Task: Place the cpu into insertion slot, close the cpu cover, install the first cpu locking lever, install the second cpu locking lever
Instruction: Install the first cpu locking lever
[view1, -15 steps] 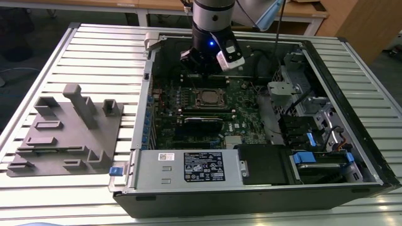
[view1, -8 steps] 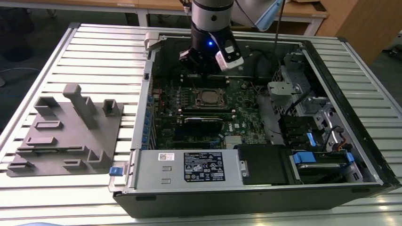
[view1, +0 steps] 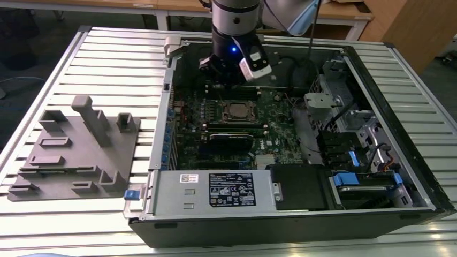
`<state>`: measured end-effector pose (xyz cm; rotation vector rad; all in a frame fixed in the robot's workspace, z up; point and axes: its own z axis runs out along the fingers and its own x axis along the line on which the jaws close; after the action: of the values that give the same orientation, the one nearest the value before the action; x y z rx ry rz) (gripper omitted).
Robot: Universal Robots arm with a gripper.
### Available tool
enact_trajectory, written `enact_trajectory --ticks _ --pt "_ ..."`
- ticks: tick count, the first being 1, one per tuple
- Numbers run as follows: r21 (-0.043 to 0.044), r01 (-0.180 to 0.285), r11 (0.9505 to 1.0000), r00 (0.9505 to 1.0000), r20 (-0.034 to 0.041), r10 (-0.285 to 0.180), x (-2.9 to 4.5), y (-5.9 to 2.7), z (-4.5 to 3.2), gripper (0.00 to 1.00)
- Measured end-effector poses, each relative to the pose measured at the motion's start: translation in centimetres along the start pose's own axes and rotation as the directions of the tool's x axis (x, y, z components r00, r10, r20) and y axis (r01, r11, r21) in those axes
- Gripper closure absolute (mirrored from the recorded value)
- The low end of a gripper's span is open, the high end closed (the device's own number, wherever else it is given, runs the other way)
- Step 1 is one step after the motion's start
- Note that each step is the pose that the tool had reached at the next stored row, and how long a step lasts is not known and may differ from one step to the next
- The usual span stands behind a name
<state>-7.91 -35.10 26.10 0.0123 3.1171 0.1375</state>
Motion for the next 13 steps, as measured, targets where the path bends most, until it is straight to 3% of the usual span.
enact_trajectory --ticks 8,13 --pt "-0.0001 0.0 1.0 1.0 0.0001 0.0 0.91 -0.07 0.0 0.89" --pt "0.0 0.0 1.0 1.0 0.0 0.0 1.09 -0.08 -0.01 0.89"
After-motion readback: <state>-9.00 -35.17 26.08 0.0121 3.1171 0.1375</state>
